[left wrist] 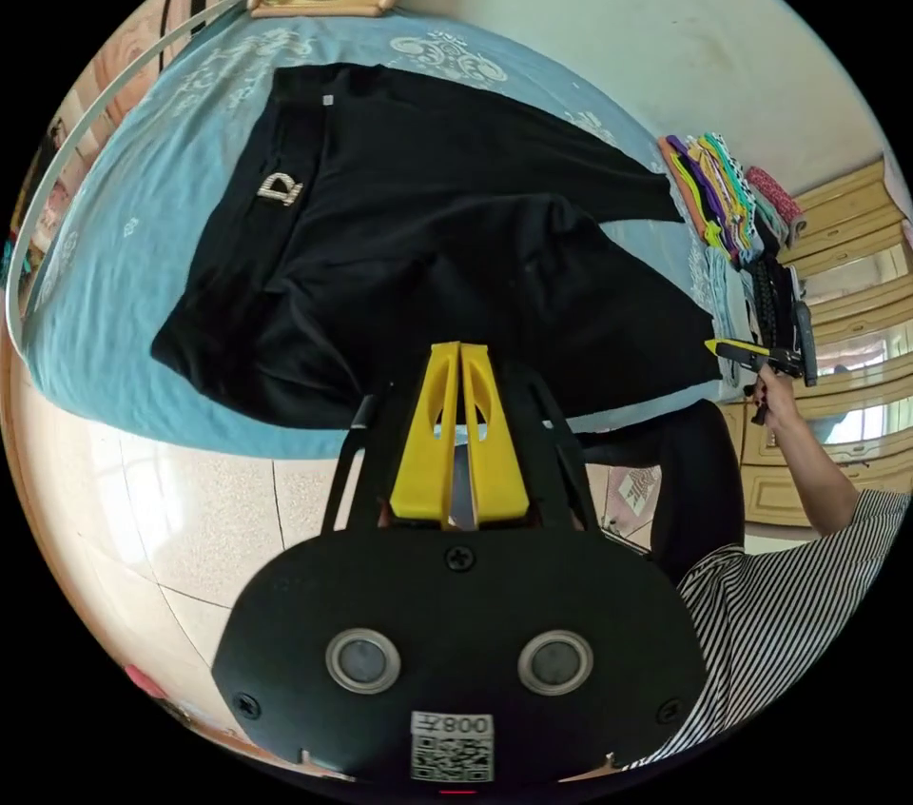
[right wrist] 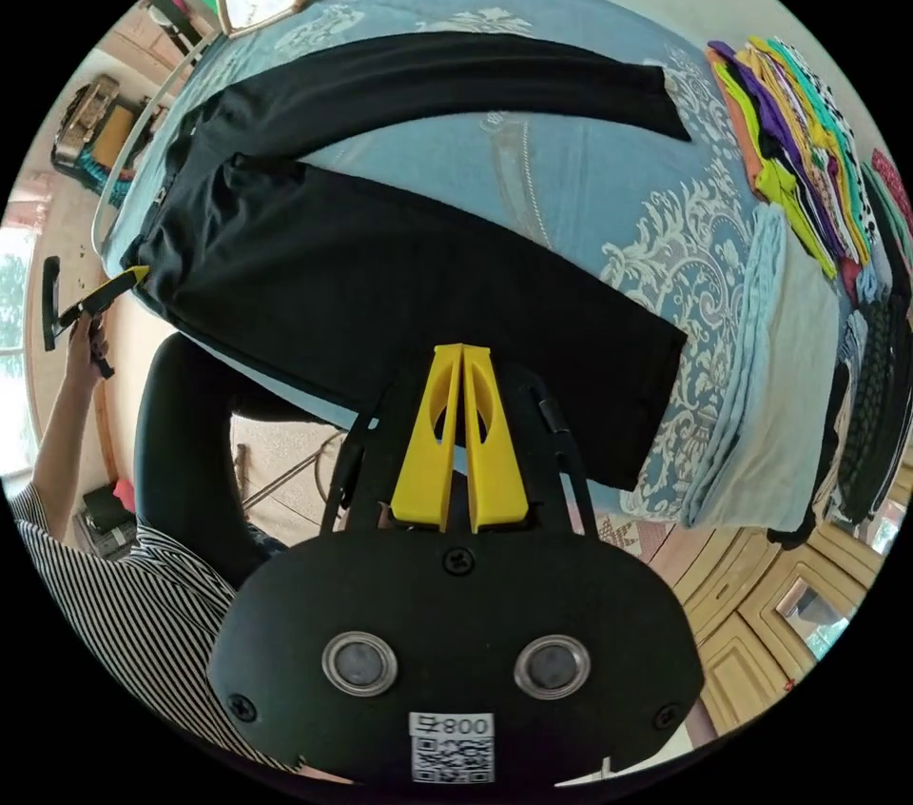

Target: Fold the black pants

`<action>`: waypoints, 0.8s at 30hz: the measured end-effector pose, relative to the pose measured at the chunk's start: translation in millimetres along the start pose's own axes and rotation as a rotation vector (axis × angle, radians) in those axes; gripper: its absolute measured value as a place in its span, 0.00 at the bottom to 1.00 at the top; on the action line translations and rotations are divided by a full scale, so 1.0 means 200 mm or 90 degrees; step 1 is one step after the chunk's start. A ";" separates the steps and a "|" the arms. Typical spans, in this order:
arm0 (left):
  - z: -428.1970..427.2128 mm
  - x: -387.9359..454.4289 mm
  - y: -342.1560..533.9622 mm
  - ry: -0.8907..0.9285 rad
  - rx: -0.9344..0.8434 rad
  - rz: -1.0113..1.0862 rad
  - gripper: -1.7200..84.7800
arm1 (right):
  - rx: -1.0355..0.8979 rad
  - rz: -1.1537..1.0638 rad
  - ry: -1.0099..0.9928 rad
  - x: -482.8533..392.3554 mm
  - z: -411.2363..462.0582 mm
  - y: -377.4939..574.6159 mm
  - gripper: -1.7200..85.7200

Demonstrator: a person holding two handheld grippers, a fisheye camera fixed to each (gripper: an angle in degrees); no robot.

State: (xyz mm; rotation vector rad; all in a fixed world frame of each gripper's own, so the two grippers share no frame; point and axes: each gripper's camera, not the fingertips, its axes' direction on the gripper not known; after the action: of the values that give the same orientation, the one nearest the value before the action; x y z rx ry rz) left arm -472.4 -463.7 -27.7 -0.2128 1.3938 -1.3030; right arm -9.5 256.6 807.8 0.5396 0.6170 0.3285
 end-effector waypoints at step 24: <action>-0.30 -1.00 -0.67 -0.039 0.045 -0.075 0.03 | 0.050 -0.293 -0.259 -1.28 -0.19 -0.94 0.02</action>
State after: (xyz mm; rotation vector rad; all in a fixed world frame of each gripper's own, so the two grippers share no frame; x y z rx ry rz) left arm -525.0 -330.7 174.9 -0.2883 1.2979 -1.4291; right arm -205.7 5.2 791.5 0.5052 0.3430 -0.2388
